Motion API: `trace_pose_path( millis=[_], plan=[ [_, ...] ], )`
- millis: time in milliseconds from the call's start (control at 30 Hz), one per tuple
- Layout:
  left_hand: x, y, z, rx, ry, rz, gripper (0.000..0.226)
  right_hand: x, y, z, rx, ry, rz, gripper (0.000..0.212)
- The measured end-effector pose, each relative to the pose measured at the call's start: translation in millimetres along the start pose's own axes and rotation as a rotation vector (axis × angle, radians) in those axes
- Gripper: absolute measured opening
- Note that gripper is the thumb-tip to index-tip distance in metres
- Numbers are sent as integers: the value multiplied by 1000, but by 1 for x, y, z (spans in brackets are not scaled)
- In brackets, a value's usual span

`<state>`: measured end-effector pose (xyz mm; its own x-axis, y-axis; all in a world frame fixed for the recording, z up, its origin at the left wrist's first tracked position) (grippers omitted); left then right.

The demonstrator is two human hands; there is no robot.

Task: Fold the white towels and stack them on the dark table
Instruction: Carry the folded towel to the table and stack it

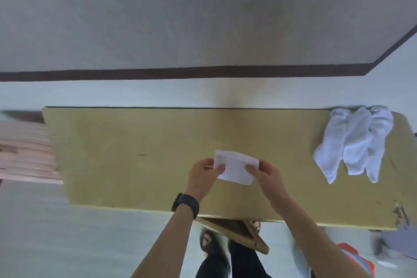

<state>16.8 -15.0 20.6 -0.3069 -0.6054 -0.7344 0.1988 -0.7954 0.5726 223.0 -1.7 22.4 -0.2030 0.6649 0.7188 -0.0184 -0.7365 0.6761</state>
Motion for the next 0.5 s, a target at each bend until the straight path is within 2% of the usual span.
trace_pose_path(
  millis=[233,300,400,500],
  plan=[
    [24,134,145,-373,51,-119,35,77,83,-116,273,309,413,5],
    [41,181,184,-469,113,-147,32,87,118,-161,346,360,509,10],
    [75,256,234,-649,234,-195,23,94,186,-230,421,395,676,29],
    [123,335,274,-853,293,-206,38,78,263,-297,486,416,805,34]
  ],
)
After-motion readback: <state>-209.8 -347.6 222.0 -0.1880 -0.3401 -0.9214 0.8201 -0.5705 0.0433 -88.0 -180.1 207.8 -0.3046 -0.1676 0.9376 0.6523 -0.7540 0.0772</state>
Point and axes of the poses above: each hand's wrist, its own y-axis away from the middle knuckle, its own z-axis out of the back of the hand, x = y × z, the point moved 5 cm from there along -y, towards the middle knuckle, and after that the axes turned 3 degrees about -z, right-handed, at the moved point
